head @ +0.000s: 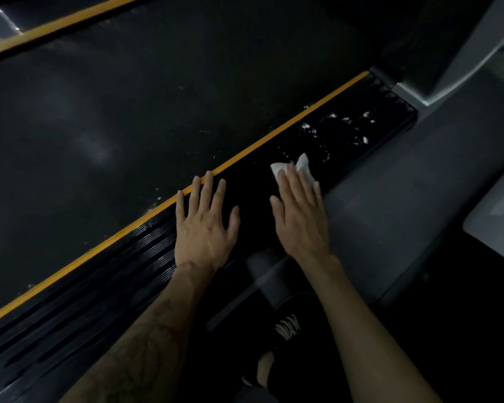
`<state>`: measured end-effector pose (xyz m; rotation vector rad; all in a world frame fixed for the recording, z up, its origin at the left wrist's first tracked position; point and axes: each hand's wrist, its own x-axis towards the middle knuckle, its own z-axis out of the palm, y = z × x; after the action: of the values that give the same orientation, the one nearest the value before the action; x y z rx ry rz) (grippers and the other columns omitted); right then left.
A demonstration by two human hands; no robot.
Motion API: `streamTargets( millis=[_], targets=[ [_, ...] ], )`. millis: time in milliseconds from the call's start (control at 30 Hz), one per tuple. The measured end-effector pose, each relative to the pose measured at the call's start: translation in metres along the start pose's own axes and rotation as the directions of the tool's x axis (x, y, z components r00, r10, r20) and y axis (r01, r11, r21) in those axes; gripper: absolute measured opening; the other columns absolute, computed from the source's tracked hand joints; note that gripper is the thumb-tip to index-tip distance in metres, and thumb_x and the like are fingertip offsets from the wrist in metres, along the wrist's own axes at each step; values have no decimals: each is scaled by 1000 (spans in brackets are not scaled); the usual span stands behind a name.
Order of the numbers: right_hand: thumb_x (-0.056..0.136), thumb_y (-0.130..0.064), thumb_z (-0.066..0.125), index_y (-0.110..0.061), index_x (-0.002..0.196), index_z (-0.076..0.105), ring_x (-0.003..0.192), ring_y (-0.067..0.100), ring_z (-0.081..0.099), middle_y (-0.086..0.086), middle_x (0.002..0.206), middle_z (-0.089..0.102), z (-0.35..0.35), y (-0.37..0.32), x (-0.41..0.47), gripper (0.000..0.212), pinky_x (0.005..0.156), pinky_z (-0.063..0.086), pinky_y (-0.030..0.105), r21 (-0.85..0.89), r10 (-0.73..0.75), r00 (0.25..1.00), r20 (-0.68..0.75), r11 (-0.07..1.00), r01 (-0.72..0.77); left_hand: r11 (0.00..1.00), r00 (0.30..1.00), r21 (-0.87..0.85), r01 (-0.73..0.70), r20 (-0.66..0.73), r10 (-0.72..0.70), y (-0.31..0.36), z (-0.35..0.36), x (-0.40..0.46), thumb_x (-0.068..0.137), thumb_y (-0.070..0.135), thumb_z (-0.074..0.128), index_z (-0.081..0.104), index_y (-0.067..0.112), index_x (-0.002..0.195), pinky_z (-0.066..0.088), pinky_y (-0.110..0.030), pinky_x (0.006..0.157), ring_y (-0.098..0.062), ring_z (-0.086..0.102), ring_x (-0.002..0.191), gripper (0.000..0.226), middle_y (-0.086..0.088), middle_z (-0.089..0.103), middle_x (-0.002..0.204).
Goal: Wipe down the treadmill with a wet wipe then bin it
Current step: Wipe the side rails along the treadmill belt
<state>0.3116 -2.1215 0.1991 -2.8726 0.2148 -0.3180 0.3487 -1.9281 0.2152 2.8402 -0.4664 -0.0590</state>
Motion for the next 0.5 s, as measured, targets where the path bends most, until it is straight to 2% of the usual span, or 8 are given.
streamTargets(
  millis=[100,200,300,400,500],
  targets=[
    [110,-43,21,-5,159,30,158,24,11,12,169,21,2,-10,-17,62,128,15,50,7,109,993,-52,994,-109,1000,1000,2,-2,14,2,1,0,0,104,58,13,19,22,164,-2,-51,129,-19,-9,159,70,-1,2,173],
    [109,-43,27,-4,157,35,157,26,16,14,167,26,7,-22,-23,62,127,17,51,37,33,999,-39,999,-32,1000,1000,6,0,11,0,2,0,0,103,58,12,19,22,164,-1,-51,129,-20,-8,159,71,-2,2,173],
    [109,-45,22,-9,159,33,158,22,13,8,169,23,3,-9,1,62,127,15,53,-19,-19,1000,7,1000,19,1000,1000,8,1,4,-1,2,0,1,104,58,13,20,22,164,-1,-51,129,-20,-8,159,70,-2,3,173],
    [109,-46,16,-10,161,28,159,21,8,8,170,18,0,-6,5,64,128,10,51,-51,80,997,12,996,-79,1000,1000,7,0,7,0,0,-1,0,104,57,14,19,22,164,-2,-51,129,-20,-8,159,69,-2,2,173],
    [109,-43,26,-4,158,33,158,25,14,13,168,24,7,-28,-19,63,127,15,51,24,107,993,-54,994,-106,1000,1000,4,-2,10,2,1,0,0,104,57,15,19,22,164,-2,-51,129,-20,-8,159,69,-2,2,173]
  ],
)
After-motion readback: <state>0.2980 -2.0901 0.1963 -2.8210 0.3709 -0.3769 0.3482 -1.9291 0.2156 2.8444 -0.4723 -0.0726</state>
